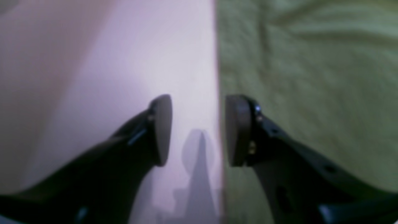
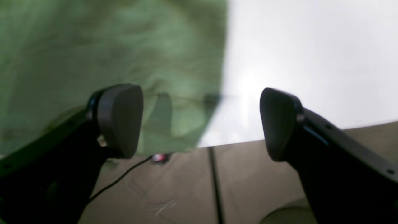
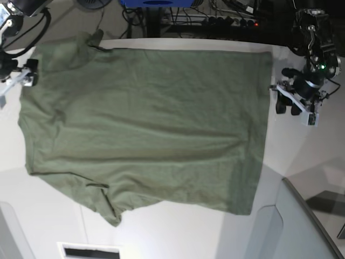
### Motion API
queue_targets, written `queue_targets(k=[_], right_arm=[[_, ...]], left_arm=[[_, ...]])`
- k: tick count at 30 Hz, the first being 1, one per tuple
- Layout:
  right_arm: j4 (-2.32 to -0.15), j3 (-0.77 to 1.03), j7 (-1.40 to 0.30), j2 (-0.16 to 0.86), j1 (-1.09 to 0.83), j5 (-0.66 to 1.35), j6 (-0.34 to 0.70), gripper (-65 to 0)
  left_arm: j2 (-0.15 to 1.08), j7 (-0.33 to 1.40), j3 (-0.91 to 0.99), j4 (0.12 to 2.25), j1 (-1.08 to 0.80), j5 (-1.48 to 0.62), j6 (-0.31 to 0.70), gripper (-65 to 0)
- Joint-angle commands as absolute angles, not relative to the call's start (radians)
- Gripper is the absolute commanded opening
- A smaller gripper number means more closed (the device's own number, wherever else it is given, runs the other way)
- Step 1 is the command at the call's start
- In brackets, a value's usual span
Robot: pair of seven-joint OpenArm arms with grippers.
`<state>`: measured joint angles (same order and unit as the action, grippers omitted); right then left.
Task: Layout the t-shirt on the table in an organized manner, then fold the t-shirt properly
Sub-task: 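Move both open grippers to the shirt's collar-side edge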
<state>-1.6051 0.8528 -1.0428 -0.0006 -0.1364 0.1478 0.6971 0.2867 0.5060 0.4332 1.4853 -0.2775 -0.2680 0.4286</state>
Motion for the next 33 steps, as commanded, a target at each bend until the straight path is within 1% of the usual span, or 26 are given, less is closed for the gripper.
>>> queue_targets(k=[1,3,5,8,10,13,15,20,33], right_arm=[[-1.601,0.857,-1.033,0.016,-0.136,0.15,0.698,-9.5],[-1.572,0.857,-1.02,0.016,-0.139,0.15,0.698,-10.5],[-1.554,0.858,-1.003,0.015,-0.145,0.15,0.698,-15.5],[-1.547,0.858,-0.993,0.015,-0.174,0.151,0.698,-21.9],[-1.544,0.858,-0.993,0.015,-0.186,0.151,0.698,-24.0],[-1.543,0.858,-0.993,0.013,-0.213,0.151,0.698,-24.3],[-1.541,0.858,-0.986,-0.005,-0.223,0.151,0.698,-24.3],[-1.54,0.858,-0.928,-0.039,-0.24,0.151,0.698,-24.3],[-1.469,0.858,-0.923,-0.033,-0.24,0.151,0.698,-24.6]], left_arm=[[0.289,0.492,0.458,1.494,-0.286,-0.278,0.463,-36.5],[0.277,0.493,0.478,1.483,-0.298,-0.278,0.51,-36.5],[0.271,0.492,0.486,1.474,-0.315,-0.278,0.541,-36.5],[0.269,0.489,0.487,1.468,-0.337,-0.278,0.55,-36.7],[0.269,0.489,0.487,1.468,-0.341,-0.278,0.55,-36.7],[0.265,0.489,0.49,1.468,-0.355,-0.278,0.55,-36.7],[0.265,0.489,0.49,1.469,-0.358,-0.278,0.55,-36.7],[0.265,0.489,0.49,1.469,-0.36,-0.278,0.55,-36.7],[0.263,0.489,0.49,1.468,-0.364,-0.278,0.55,-36.7]])
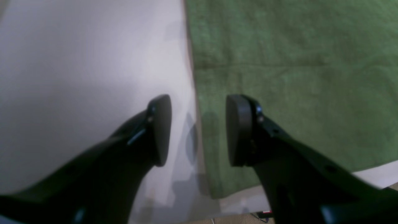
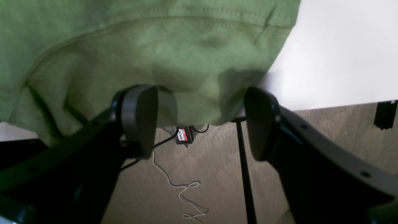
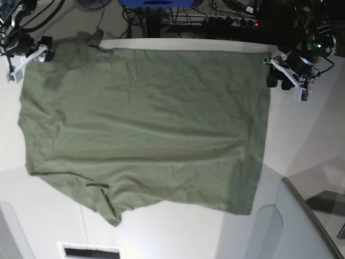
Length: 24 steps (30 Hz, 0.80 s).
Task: Layout the t-shirt on the table in an organized manner, then fold the t-shirt properly
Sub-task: 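Move both open grippers to the shirt's collar-side edge, then close both grippers on the collar-side edge of the green shirt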
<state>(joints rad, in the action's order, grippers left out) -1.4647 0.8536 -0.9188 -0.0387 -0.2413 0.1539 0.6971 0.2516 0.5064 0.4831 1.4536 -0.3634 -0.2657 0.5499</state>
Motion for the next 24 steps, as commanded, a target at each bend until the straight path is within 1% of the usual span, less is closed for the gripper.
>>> queue_targets(k=[1,4,5,6,7,11,12,18,21,24], right_arm=[[-1.469,0.858,-0.923,-0.033,-0.24,0.151,0.698,-24.6],[-1.469,0.858,-0.923,-0.033,-0.24,0.151,0.698,-24.8],[-1.469,0.858,-0.923,-0.033,-0.24,0.151,0.698,-25.5],[-1.469,0.858,-0.923,-0.033,-0.24,0.151,0.698,-27.9],[-1.469,0.858,-0.923,-0.033,-0.24,0.151,0.698,-32.3],[-1.469,0.858,-0.928,-0.033,-0.24,0.151,0.698,-57.9],[-1.469,0.858,-0.929,-0.033,-0.24,0.151,0.698,-60.2],[-1.469,0.858,-0.929,-0.033,-0.24,0.151,0.698,-61.1],[-1.471,0.857,-0.929,-0.033,-0.242,0.151,0.698,-61.2],[-1.474,0.857,-0.929,-0.033,-0.242,0.15,0.698,-61.2]], left_arm=[[0.263,0.487,0.49,1.468,-0.371,-0.278,0.55,-36.7],[0.263,0.487,0.49,1.468,-0.375,-0.278,0.55,-36.7],[0.263,0.487,0.49,1.468,-0.375,-0.278,0.55,-36.7],[0.263,0.487,0.49,1.468,-0.375,-0.278,0.55,-36.7],[0.263,0.487,0.49,1.468,-0.377,-0.278,0.55,-36.7],[0.263,0.487,0.49,1.468,-0.378,-0.278,0.55,-36.7],[0.263,0.487,0.49,1.468,-0.387,-0.278,0.55,-36.7],[0.259,0.493,0.492,1.468,-0.429,-0.28,0.55,-35.9],[0.231,0.495,0.499,1.468,-0.443,-0.28,0.55,-35.7],[0.193,0.495,0.553,1.468,-0.456,-0.28,0.55,-35.7]])
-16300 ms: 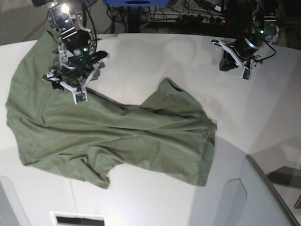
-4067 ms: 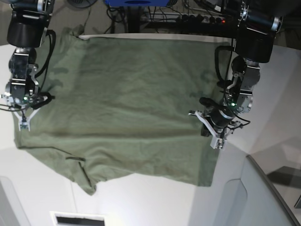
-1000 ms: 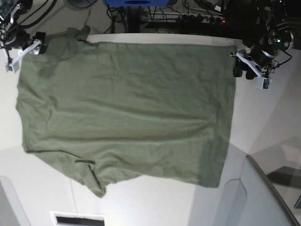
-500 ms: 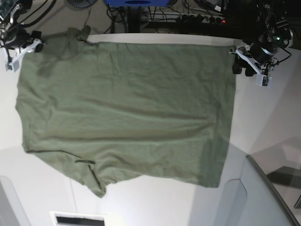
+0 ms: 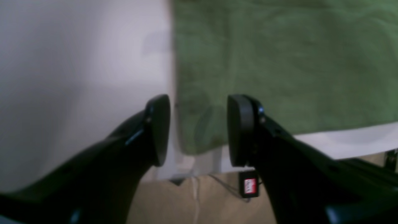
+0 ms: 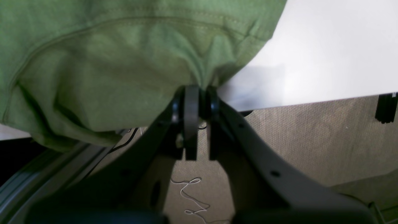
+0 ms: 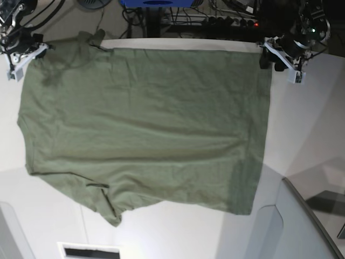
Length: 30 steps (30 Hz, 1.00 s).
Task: Layout the t-shirt on the table in an organized manner, then fold the t-shirt properly
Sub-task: 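Close both grippers on the collar-side edge of the green shirt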
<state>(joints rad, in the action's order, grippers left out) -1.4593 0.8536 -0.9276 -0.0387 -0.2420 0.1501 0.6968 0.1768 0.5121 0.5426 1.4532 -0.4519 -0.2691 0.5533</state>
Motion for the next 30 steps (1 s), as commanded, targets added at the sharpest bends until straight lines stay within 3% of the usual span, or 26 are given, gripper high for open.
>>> queue_targets(k=[1,5,9,11,30], right_arm=[[-1.474,0.855,-0.929,-0.033,-0.242,0.15,0.698,-61.4],[-1.475,0.851,-0.929,-0.033,-0.242,0.15,0.698,-61.4],[-1.475,0.849,-0.929,-0.033,-0.242,0.15,0.698,-61.4],[-1.475,0.849,-0.929,-0.033,-0.242,0.15,0.698,-61.4],[-1.475,0.848,-0.929,-0.033,-0.242,0.15,0.698,-61.4]], left_arm=[[0.185,0.495,0.565,1.468,-0.46,-0.28,0.55,-35.7],[0.179,0.495,0.605,1.475,-0.487,-0.28,0.55,-34.9],[0.18,0.495,0.628,1.468,-0.496,-0.28,0.553,-19.6],[0.18,0.495,0.63,1.468,-0.496,-0.28,0.553,-15.8],[0.156,0.489,0.542,1.32,-0.456,-0.278,0.553,-16.1]])
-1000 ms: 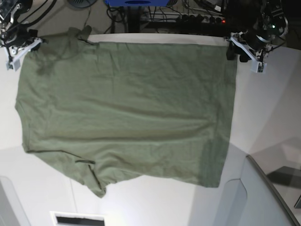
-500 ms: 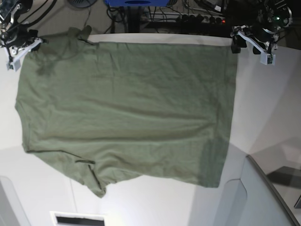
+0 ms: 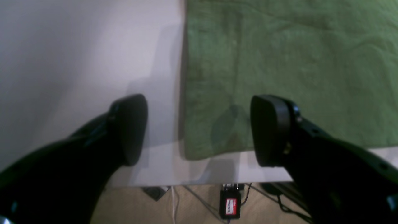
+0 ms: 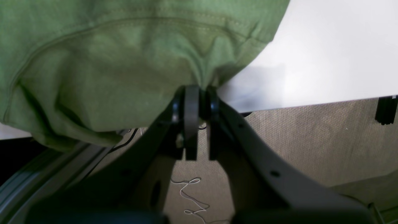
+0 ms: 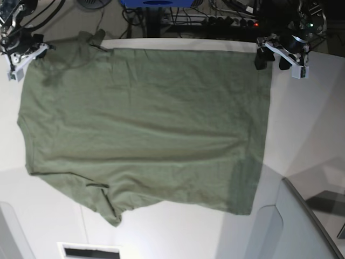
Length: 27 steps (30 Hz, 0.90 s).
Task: Layout the t-shirt on the table in an organized manner, then fold the t-shirt properly
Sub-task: 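Close both grippers on the collar-side edge of the green shirt, then lift the gripped edge with both grippers and fold it toward the hem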
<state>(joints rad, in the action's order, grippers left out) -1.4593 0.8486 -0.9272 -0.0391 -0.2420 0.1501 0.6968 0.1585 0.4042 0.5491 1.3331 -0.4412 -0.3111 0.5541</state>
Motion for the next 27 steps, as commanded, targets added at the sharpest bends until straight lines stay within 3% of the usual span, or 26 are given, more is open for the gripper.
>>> queue_targets(k=[1,11,13,21,27], right_arm=[[-1.475,0.848,-0.929,-0.033,-0.242,0.15,0.698,-61.4],[-1.475,0.848,-0.929,-0.033,-0.242,0.15,0.698,-61.4],[-1.477,0.848,-0.929,-0.033,-0.24,0.15,0.698,-61.4],[-1.555,0.845,-0.934,-0.033,-0.232,0.145,0.698,-61.4],[-1.595,0.845,-1.056,-0.001,-0.163,0.145,0.698,-61.4]], left_arm=[[0.156,0.489,0.542,1.32,-0.456,-0.278,0.553,-18.1],[0.143,0.493,0.507,1.32,-0.46,-0.278,0.553,-52.8],[0.145,0.493,0.479,1.328,-0.463,-0.278,0.553,-65.0],[0.145,0.498,0.476,1.435,-0.455,-0.278,0.553,-65.0],[0.145,0.691,0.535,1.549,-0.369,-0.278,0.552,-65.0]])
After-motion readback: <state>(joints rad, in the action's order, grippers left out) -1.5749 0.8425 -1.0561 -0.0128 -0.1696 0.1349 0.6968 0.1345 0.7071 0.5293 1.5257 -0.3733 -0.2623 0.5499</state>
